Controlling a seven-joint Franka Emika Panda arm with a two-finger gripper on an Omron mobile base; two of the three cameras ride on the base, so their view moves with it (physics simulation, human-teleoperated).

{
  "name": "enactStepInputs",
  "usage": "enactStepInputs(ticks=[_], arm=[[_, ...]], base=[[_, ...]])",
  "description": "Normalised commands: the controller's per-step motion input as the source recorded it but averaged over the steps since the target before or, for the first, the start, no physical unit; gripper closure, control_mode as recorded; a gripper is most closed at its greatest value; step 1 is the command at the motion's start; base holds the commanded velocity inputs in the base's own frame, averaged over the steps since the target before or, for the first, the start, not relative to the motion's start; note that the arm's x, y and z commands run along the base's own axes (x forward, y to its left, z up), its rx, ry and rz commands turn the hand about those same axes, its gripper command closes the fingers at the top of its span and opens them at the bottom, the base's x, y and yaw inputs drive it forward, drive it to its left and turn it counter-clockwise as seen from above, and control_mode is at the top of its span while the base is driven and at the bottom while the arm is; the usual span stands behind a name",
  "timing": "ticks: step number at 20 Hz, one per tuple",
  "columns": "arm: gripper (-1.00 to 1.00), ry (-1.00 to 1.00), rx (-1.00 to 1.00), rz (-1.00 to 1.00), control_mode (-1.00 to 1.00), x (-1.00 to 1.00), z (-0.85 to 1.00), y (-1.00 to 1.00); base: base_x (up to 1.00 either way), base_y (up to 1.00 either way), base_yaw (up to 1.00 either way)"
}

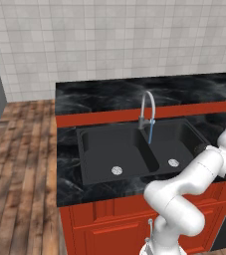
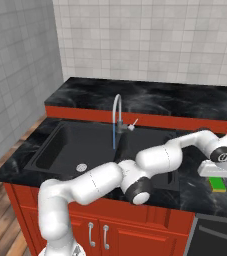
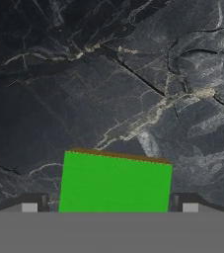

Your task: Soak the sponge with water for a few seconds and then drop it inside the sink.

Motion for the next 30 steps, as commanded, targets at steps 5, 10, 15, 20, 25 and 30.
enactStepInputs(ticks=[5, 10, 15, 20, 25, 30], arm=[[-1.00, 0.00, 0.00, 0.00, -1.00, 0.00, -0.36, 0.00], [-1.00, 0.00, 0.00, 0.00, -1.00, 0.00, -0.22, 0.00], [-1.00, 0.00, 0.00, 0.00, -1.00, 0.00, 0.00, 0.00], [-1.00, 0.00, 0.00, 0.00, -1.00, 0.00, 0.00, 0.00], [1.00, 0.00, 0.00, 0.00, -1.00, 0.00, 0.00, 0.00], [1.00, 0.00, 0.00, 0.00, -1.00, 0.00, 0.00, 0.00]], base=[[0.00, 0.00, 0.00], [0.00, 0.00, 0.00], [0.00, 0.00, 0.00], [0.00, 0.00, 0.00], [0.00, 0.00, 0.00], [0.00, 0.00, 0.00]])
